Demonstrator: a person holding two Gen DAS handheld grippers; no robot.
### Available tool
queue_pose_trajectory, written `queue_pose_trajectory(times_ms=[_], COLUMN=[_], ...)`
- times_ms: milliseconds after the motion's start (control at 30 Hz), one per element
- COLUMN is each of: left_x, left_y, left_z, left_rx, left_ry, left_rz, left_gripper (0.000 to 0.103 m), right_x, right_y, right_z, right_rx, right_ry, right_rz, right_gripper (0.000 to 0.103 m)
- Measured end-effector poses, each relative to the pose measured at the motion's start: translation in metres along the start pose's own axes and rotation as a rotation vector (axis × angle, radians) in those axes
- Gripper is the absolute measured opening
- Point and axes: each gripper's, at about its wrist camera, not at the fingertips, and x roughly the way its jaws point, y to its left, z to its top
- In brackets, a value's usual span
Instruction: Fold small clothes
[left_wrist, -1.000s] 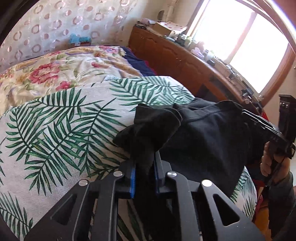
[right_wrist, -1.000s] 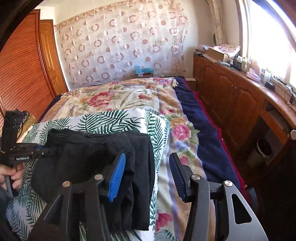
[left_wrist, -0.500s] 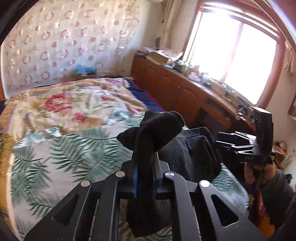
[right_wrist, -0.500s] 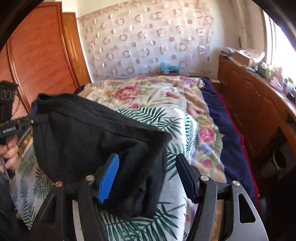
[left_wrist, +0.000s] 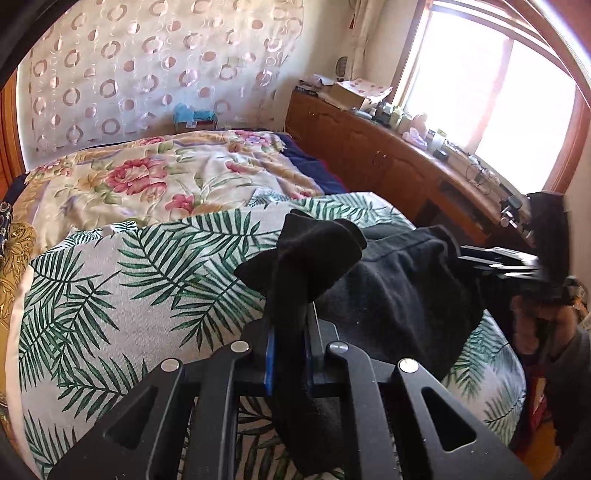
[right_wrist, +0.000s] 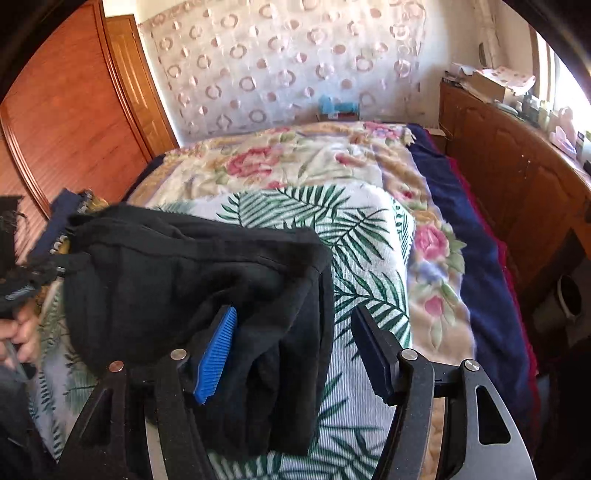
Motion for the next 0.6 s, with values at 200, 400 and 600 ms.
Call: queue_pose_trajectory(times_ms=[200, 400, 600], left_x=[0.014, 0.019, 0.016], left_y=[0.006, 0.006, 0.007], left_z=[-0.009, -0.015, -0.018], left_rx=[-0.002, 0.015, 0.012], left_ry=[0.022, 0.016, 0.012], left_rz=[0.023, 0.028, 0.011], left_gripper=[0.012, 0.012, 0.012], right_x=[-0.028, -0.021, -0.006], right_y=[0.017, 0.038, 0.039], right_z=[-0.03, -0.052, -0.051], right_rx=[-0.06, -0.135, -0.218], right_ry=[0.027, 0.099, 0.128], right_rz=[-0.014, -0.013, -0.082], right_gripper=[0.062, 0.036, 0.01])
